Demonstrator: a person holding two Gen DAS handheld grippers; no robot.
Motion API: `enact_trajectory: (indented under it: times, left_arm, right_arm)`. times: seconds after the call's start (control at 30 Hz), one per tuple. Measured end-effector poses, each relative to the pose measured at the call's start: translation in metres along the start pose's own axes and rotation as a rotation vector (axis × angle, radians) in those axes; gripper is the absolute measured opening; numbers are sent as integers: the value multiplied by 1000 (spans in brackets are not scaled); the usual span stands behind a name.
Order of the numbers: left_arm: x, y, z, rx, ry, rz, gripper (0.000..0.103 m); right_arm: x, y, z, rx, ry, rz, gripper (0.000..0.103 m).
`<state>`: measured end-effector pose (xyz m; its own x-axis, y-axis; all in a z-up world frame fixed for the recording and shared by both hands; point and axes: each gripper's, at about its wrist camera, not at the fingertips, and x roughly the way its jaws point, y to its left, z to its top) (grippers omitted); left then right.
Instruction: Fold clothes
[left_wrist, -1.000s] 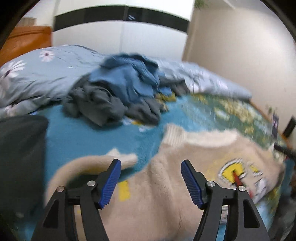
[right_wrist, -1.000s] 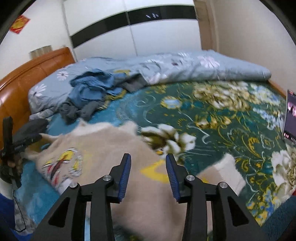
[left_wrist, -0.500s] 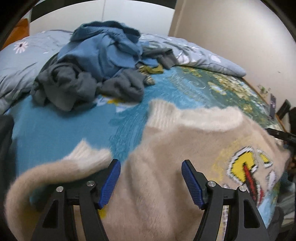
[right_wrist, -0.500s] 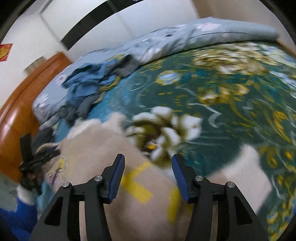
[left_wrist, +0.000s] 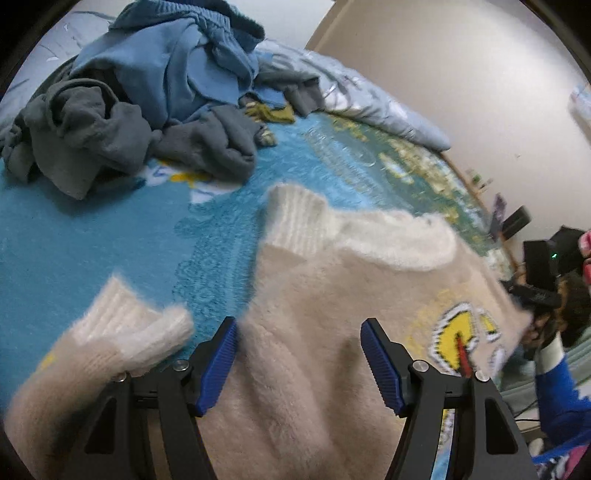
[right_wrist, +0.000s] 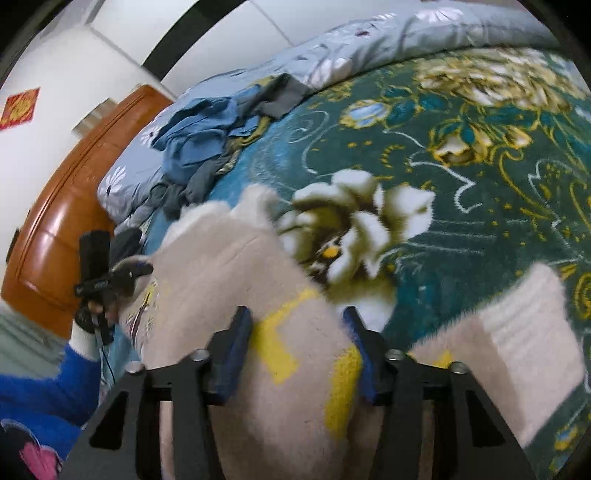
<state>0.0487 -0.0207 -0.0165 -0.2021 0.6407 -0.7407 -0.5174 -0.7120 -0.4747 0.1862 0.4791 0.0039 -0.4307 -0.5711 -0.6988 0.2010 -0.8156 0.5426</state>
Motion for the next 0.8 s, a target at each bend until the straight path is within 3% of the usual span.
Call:
enact_trajectory:
  times: [0.07, 0.13, 0.17, 0.37, 0.5, 0.7, 0.8]
  left_arm:
    - [-6, 0, -3, 4, -11, 13, 59]
    - [-10, 1, -5, 9, -22, 64, 31]
    - [-12, 1, -6, 10, -29, 82, 27]
    - [-25, -17, -14, 69, -76, 131, 22]
    - [-42, -29, -23, 94, -106, 89, 20]
    - [-30, -21, -33, 71, -50, 40, 23]
    - [-19, -18, -35, 66, -19, 55, 26]
  right_arm:
    - [-8, 4, -2, 4, -21, 1, 20]
    - [-16, 7, -4, 10, -44, 0, 18]
    - [-20, 10, -5, 6, -53, -7, 17]
    - [-50, 46, -1, -56, -157, -93, 15]
    - [-63, 69, 4, -94, -223, -112, 15]
    - [-60, 84, -6, -115, -211, -131, 15]
    - [-62, 81, -14, -96, -215, -133, 15]
